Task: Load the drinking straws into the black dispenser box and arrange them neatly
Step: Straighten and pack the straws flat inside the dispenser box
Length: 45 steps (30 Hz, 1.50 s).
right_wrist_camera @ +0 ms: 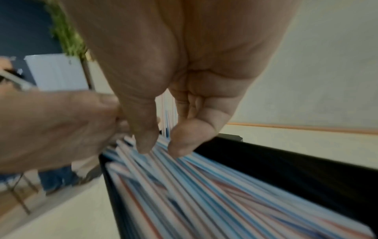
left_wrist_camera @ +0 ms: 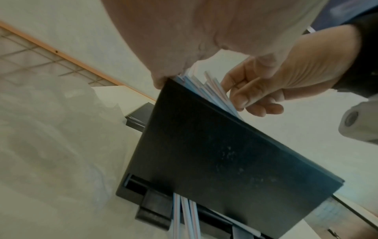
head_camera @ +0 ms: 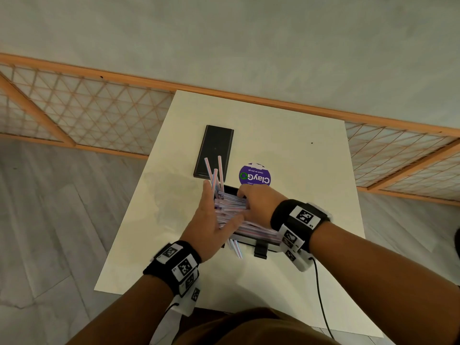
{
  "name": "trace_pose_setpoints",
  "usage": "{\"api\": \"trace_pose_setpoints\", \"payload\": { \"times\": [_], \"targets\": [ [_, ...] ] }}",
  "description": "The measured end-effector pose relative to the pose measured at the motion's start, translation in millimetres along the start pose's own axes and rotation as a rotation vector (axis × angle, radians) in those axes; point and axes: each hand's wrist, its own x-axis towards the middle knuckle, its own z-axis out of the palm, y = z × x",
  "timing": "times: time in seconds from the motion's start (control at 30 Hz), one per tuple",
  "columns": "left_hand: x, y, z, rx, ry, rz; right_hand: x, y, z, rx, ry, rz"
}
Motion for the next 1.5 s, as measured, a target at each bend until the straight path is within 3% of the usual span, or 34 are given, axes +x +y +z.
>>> {"api": "trace_pose_setpoints", "payload": {
  "times": [0.07, 0.17, 0.23, 0.4, 0.67, 0.83, 1.0, 1.17, 1.33, 1.5],
  "targets": [
    [0, -5, -7, 0.046, 0.041, 0.024, 3, 0, -6, 0.067, 0.061, -0.001],
    [-4, -12, -16, 0.229, 0.234, -0.038, 11, -5, -13, 0.138, 0.168, 0.015],
    [-4, -14, -20, 0.261, 0.295, -0.062, 20, -10, -16, 0.187, 0.195, 0.032],
    [4, -13, -24, 0.304, 0.273, -0.032, 45, -23, -21, 0.221, 0.170, 0.022],
    [27, -10, -25, 0.306, 0.227, -0.241, 57, -29, -7, 0.050, 0.089, -0.057],
    [40, -7, -30, 0.389, 0.144, -0.168, 61, -29, -10, 0.091, 0.101, -0.062],
    [50, -3, -35, 0.292, 0.098, -0.193, 67, -31, -6, 0.112, 0.135, -0.031],
    [53, 1, -35, 0.300, 0.136, -0.188, 57, -25, -7, 0.291, 0.178, -0.037],
    [53, 1, -31, 0.312, 0.176, -0.130, 45, -17, -10, 0.281, 0.172, -0.040],
    [55, 0, -36, 0.355, 0.157, -0.091, 34, -7, -7, 0.209, 0.076, -0.037]
  ]
}}
